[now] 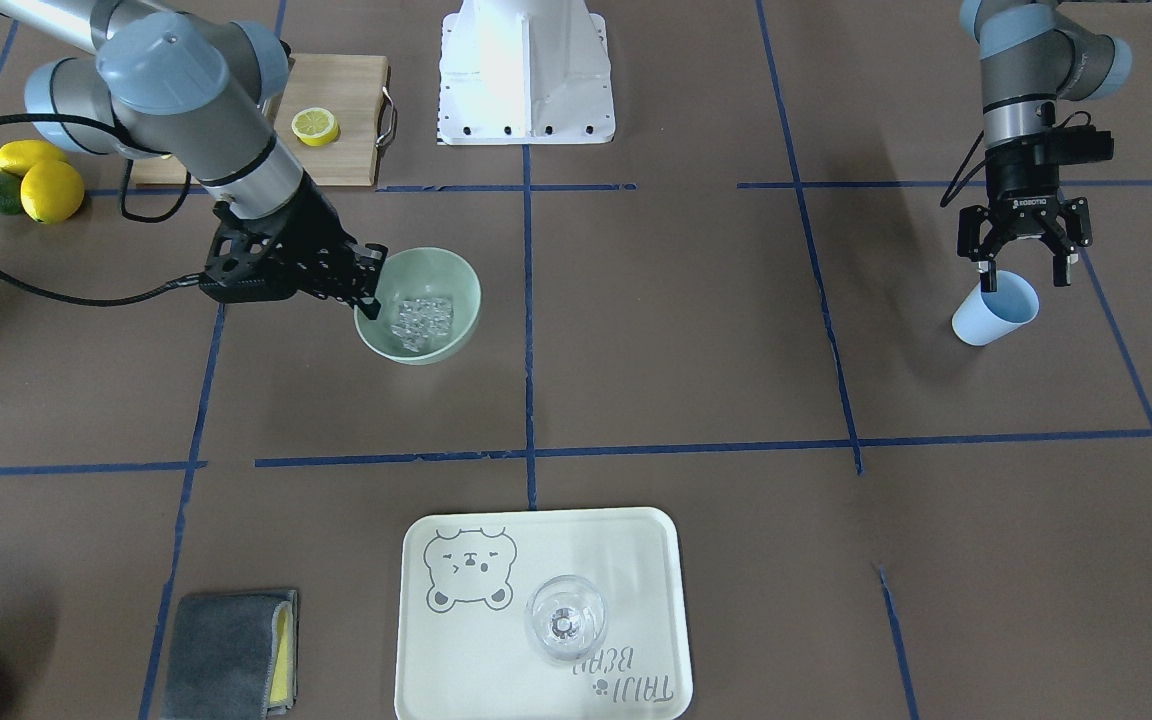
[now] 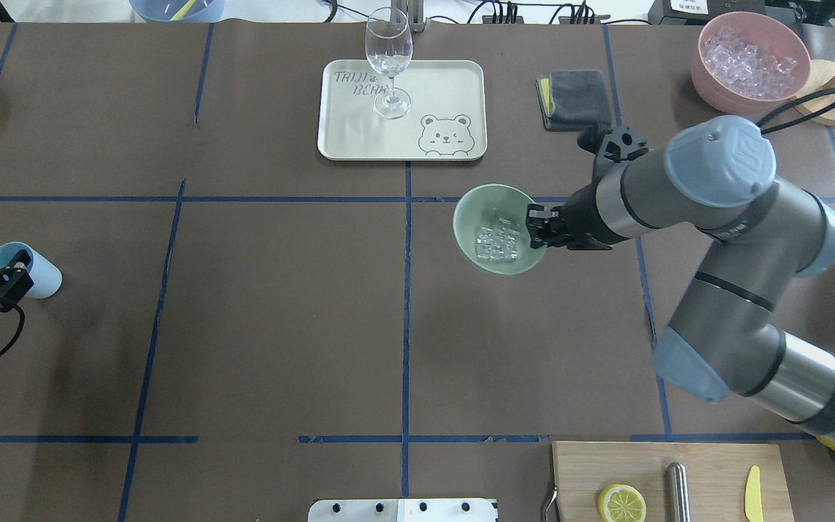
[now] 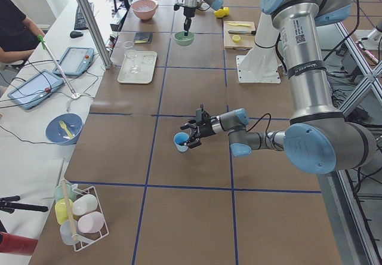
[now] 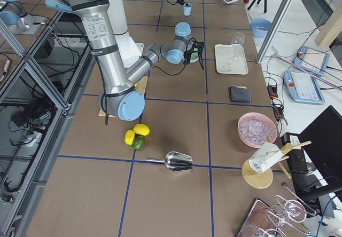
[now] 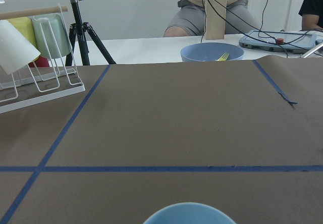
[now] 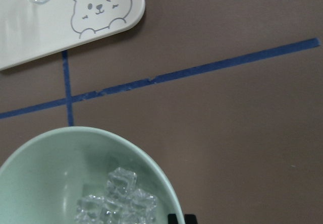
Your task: Pour ice into bowl
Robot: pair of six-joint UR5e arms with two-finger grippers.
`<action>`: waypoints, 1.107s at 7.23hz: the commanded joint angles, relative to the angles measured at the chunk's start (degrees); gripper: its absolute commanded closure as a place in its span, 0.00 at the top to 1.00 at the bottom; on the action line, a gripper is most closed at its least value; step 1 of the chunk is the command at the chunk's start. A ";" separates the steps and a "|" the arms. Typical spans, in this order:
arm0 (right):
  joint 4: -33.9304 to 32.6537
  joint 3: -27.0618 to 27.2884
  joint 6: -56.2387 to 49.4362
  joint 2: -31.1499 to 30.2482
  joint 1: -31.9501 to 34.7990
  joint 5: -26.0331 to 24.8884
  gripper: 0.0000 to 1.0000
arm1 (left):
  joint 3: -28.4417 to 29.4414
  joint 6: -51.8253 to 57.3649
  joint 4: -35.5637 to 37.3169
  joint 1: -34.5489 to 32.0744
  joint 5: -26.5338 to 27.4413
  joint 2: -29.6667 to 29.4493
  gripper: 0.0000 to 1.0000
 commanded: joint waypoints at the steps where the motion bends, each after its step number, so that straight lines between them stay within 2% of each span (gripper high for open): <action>1: 3.15 4.10 -7.84 -12.19 1.43 -0.54 0.00 | -3.00 6.09 -0.14 -2.47 -1.86 0.04 1.00; 3: 21.37 0.44 -9.10 -24.31 4.23 0.41 0.00 | -6.16 15.64 -0.05 -10.00 -10.17 0.04 1.00; 4: 26.68 -2.46 -11.98 -27.76 7.38 3.38 0.00 | -7.13 22.05 0.13 -16.14 -18.05 -0.14 1.00; 5: 30.13 -5.18 -16.18 -30.40 10.72 6.02 0.00 | -8.44 28.29 3.43 -22.11 -26.49 -0.75 1.00; 6: 32.25 -8.52 -19.44 -31.04 14.40 8.74 0.00 | -11.24 32.70 11.38 -28.18 -36.06 -2.58 1.00; 7: 32.53 -10.73 -22.26 -30.70 18.27 11.81 0.00 | -11.79 35.62 14.86 -32.33 -41.46 -3.91 1.00; 8: 32.53 -13.10 -24.64 -30.35 19.27 12.37 0.00 | -11.71 35.82 15.33 -32.72 -42.12 -3.83 1.00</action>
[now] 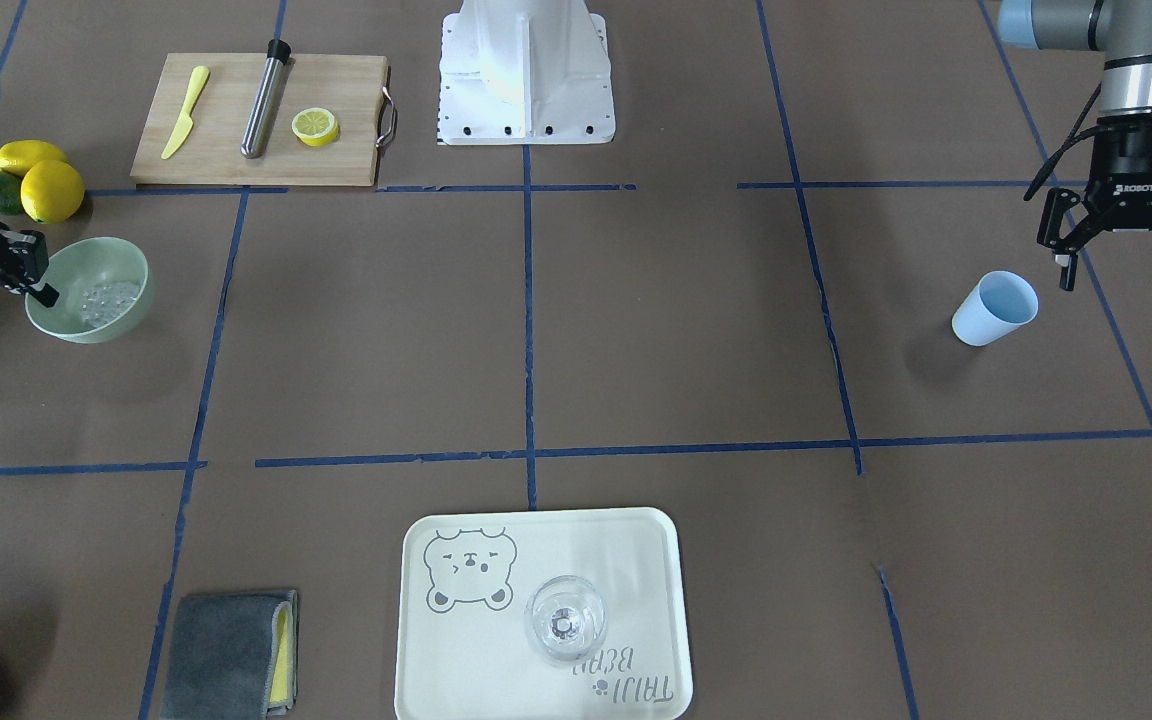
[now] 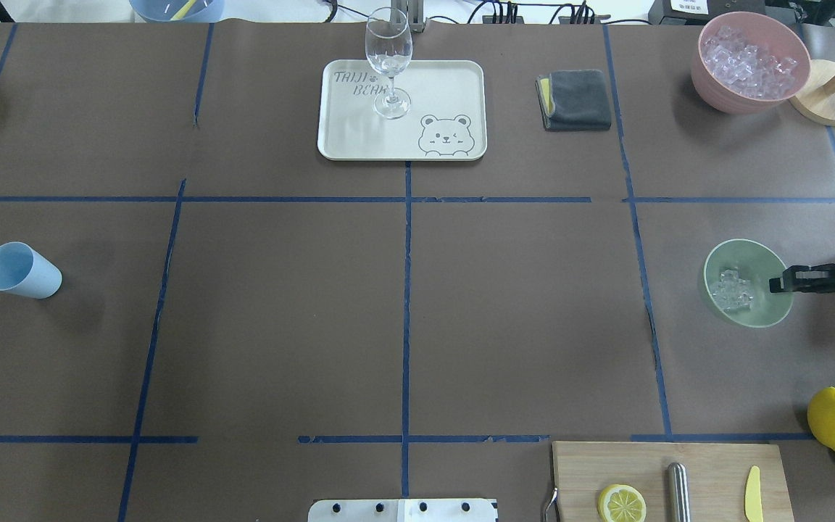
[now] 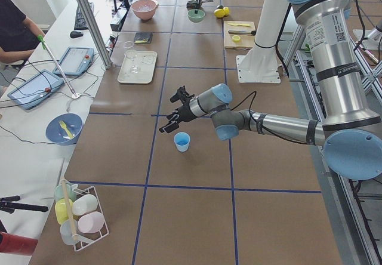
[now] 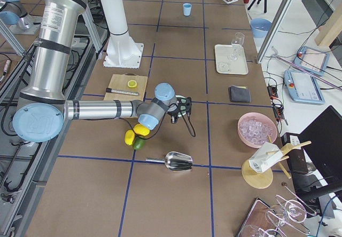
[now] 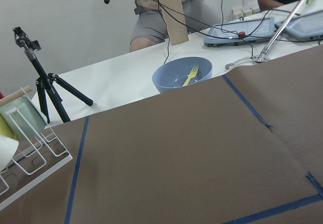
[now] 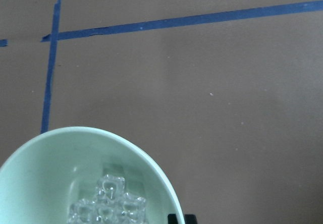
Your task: Pour ice into bowl
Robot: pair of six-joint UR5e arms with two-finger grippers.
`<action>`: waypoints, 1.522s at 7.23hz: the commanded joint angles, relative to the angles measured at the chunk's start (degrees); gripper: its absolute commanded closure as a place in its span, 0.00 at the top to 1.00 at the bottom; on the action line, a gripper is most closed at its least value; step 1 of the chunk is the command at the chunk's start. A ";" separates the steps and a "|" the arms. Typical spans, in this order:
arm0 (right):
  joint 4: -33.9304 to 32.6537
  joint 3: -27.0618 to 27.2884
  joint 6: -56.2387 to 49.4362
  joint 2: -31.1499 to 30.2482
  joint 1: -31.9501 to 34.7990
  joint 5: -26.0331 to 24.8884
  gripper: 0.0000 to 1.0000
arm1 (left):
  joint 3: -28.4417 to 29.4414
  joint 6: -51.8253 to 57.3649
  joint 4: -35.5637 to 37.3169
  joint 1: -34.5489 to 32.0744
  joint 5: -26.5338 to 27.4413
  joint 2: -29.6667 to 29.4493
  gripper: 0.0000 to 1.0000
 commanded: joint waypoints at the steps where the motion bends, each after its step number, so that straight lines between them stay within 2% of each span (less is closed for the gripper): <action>1: 0.26 -3.77 -3.38 1.71 2.57 1.51 0.00 | -0.19 1.79 4.34 -2.80 -6.99 -0.72 1.00; 2: -0.26 -5.60 -3.21 4.08 2.57 1.34 0.00 | -0.27 2.22 6.54 -4.54 -9.29 -0.90 1.00; 4: -0.18 -8.42 -3.03 5.33 2.48 0.99 0.00 | -0.63 7.90 6.91 -5.70 -9.92 -0.20 1.00; 5: -0.26 -9.39 -2.95 6.46 2.39 1.07 0.32 | -0.10 12.98 6.91 -9.27 -13.50 -0.11 1.00; 6: -0.27 -9.92 -2.95 7.08 2.39 1.07 0.99 | -0.10 15.82 7.00 -13.22 -18.23 -0.20 1.00; 7: -1.22 -9.58 -3.03 7.09 2.48 1.77 1.00 | -0.10 15.93 7.00 -14.83 -20.98 -0.20 1.00; 9: -4.46 -8.09 -3.65 6.91 4.23 3.69 1.00 | -0.01 16.02 9.53 -14.85 -21.35 -0.55 1.00; 11: -10.25 -6.16 -12.12 6.74 6.86 3.80 1.00 | -0.01 17.68 14.98 -15.19 -23.18 -0.73 1.00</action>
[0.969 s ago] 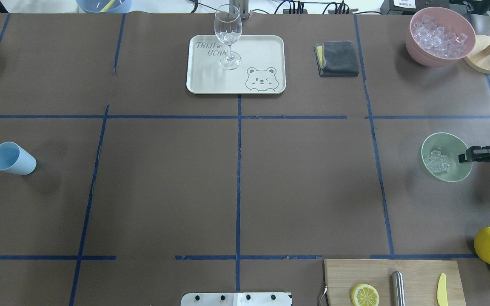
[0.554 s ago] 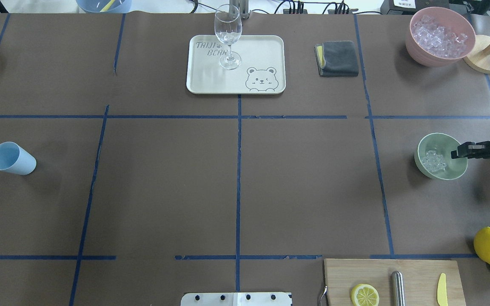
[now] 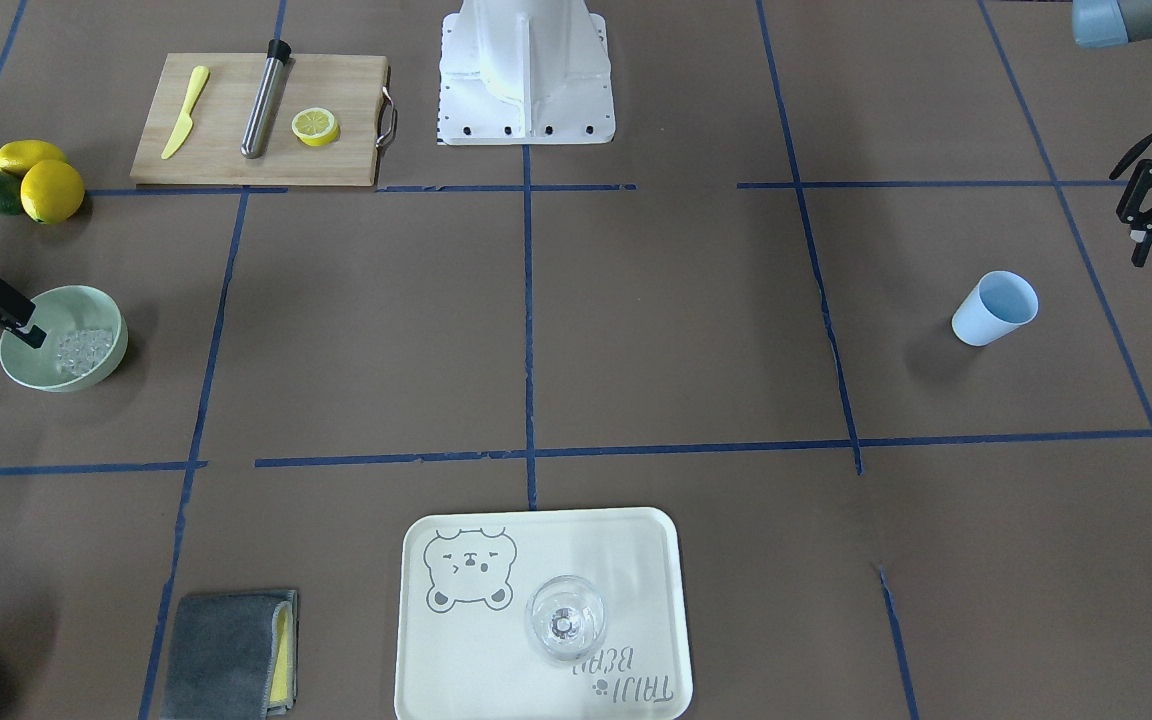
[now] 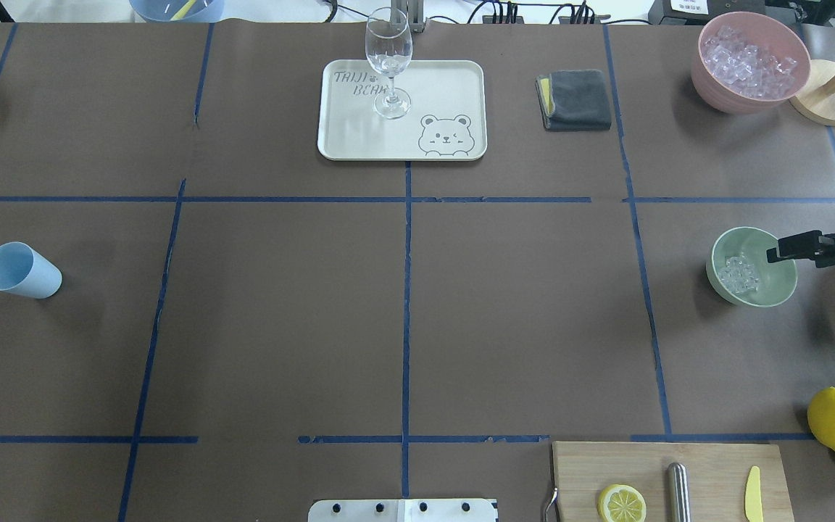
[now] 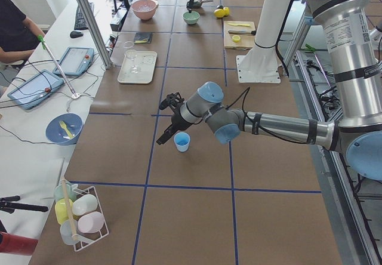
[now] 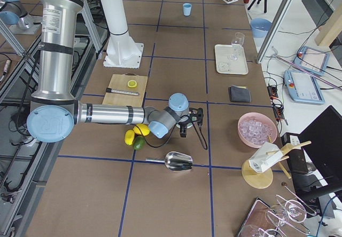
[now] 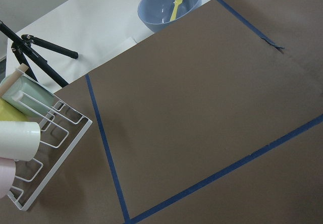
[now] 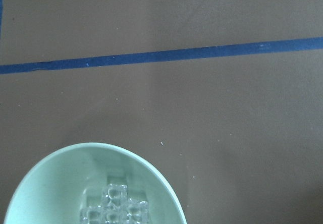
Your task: Pour ice into bowl
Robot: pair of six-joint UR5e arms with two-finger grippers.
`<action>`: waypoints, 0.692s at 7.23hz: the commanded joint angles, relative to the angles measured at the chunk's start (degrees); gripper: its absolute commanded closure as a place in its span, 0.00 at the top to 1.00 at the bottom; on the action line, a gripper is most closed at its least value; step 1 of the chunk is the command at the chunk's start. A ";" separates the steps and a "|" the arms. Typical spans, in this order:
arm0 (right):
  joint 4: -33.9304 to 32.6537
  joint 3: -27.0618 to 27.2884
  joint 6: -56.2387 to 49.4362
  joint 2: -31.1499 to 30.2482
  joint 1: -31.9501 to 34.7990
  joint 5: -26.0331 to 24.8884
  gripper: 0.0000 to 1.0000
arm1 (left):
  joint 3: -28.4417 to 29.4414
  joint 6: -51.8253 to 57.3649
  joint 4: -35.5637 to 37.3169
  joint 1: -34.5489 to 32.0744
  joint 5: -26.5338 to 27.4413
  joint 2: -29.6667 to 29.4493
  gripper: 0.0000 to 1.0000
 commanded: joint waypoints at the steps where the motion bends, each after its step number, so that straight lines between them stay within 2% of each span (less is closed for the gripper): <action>1: -5.83 1.53 -9.16 -0.70 3.07 0.15 1.00 | 0.00 3.95 5.38 -2.70 -5.79 -0.10 1.00; 2: -8.81 1.80 -13.56 -0.97 4.65 -0.02 1.00 | 0.00 7.37 9.75 -6.03 -11.40 -0.45 1.00; 3: -11.45 2.32 -18.99 -1.67 6.93 -0.11 1.00 | 0.00 10.71 12.67 -7.98 -13.54 -1.67 1.00; 4: -14.61 3.55 -24.27 -3.15 9.47 -0.11 1.00 | 0.00 11.35 14.09 -8.87 -13.65 -1.77 1.00; 5: -21.86 6.60 -32.15 -3.34 13.59 -0.20 1.00 | 0.00 11.36 14.89 -8.97 -13.65 -2.29 1.00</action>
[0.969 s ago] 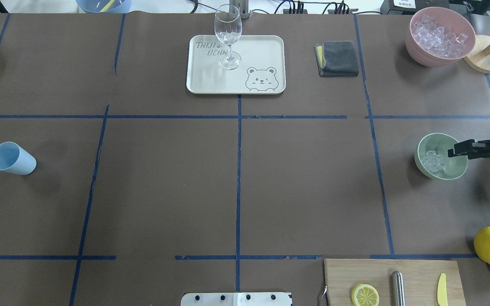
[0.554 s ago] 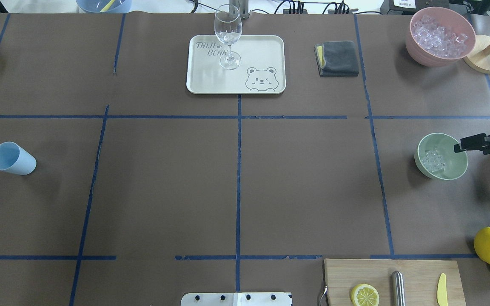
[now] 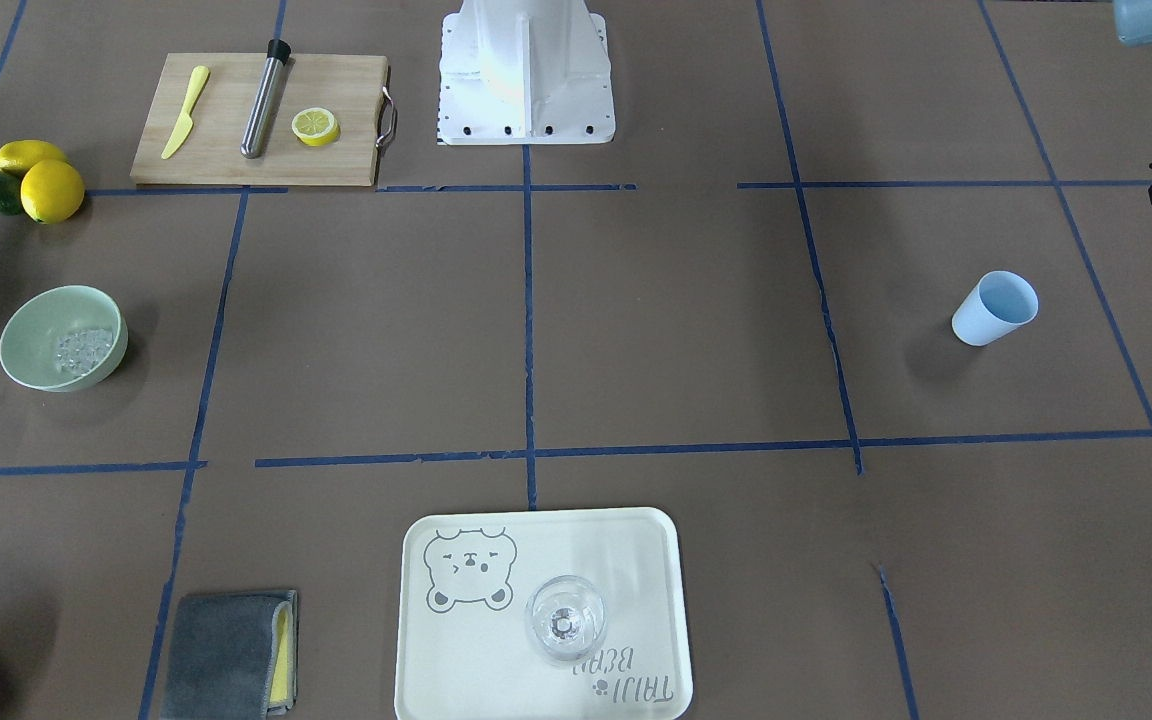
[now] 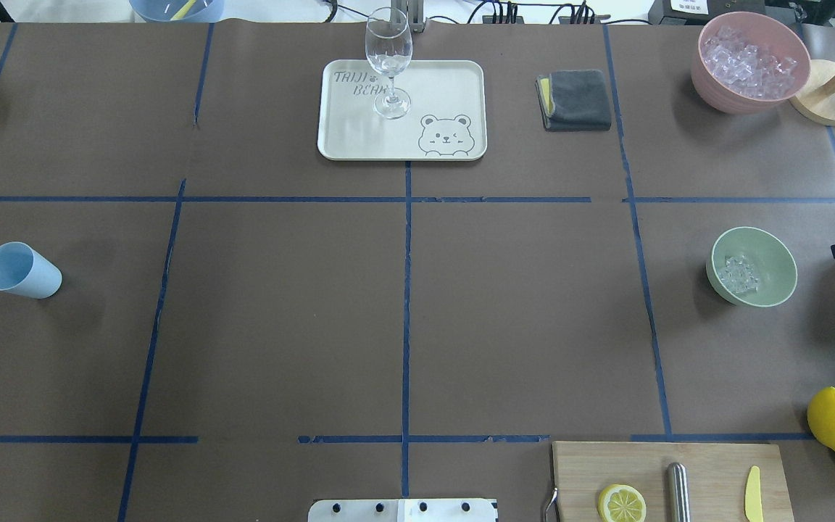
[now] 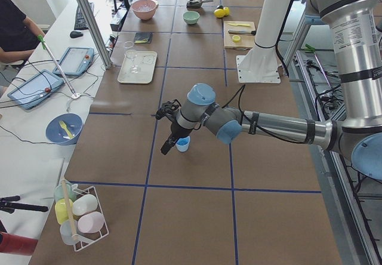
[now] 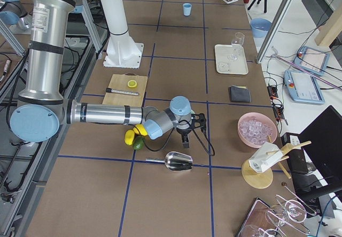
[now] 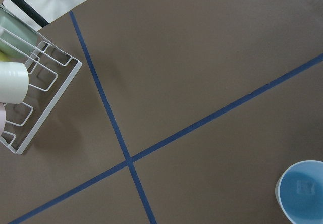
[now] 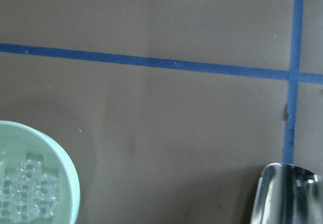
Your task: Pour ice into bowl
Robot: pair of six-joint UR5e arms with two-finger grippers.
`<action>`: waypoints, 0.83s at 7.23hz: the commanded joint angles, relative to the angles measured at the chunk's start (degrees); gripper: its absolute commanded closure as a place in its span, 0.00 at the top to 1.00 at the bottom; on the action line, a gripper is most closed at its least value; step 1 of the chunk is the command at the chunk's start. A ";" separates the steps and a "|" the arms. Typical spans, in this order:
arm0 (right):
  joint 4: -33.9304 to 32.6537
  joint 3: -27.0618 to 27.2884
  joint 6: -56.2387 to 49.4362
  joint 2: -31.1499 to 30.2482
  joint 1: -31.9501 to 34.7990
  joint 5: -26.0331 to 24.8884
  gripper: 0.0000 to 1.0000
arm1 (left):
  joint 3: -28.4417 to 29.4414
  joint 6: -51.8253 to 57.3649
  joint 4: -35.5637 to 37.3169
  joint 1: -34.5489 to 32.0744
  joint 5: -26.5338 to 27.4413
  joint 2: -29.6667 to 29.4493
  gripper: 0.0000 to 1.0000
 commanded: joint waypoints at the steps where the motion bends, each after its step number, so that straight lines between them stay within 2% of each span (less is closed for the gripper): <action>1: -16.36 7.04 -16.55 -0.82 9.17 0.27 1.00 | 0.00 0.70 1.63 -0.78 -0.59 -0.66 1.00; 2: -24.20 9.35 -23.77 -0.74 13.66 1.14 1.00 | 0.35 0.70 1.64 -0.78 -0.94 -0.66 1.00; 3: -28.63 9.89 -27.76 -0.74 17.53 5.15 1.00 | 1.39 0.70 1.72 -1.30 -3.73 -0.84 1.00; 4: -29.19 10.07 -28.06 -1.34 20.96 9.63 1.00 | 2.36 0.70 3.55 -2.09 -7.15 -1.27 1.00; 5: -28.67 10.07 -28.06 -2.57 22.57 10.28 1.00 | 2.37 1.57 8.62 -3.40 -8.14 -2.32 1.00; 6: -28.32 9.47 -27.89 -3.71 22.67 11.94 1.00 | 2.72 9.07 14.67 -6.72 -8.24 -4.16 1.00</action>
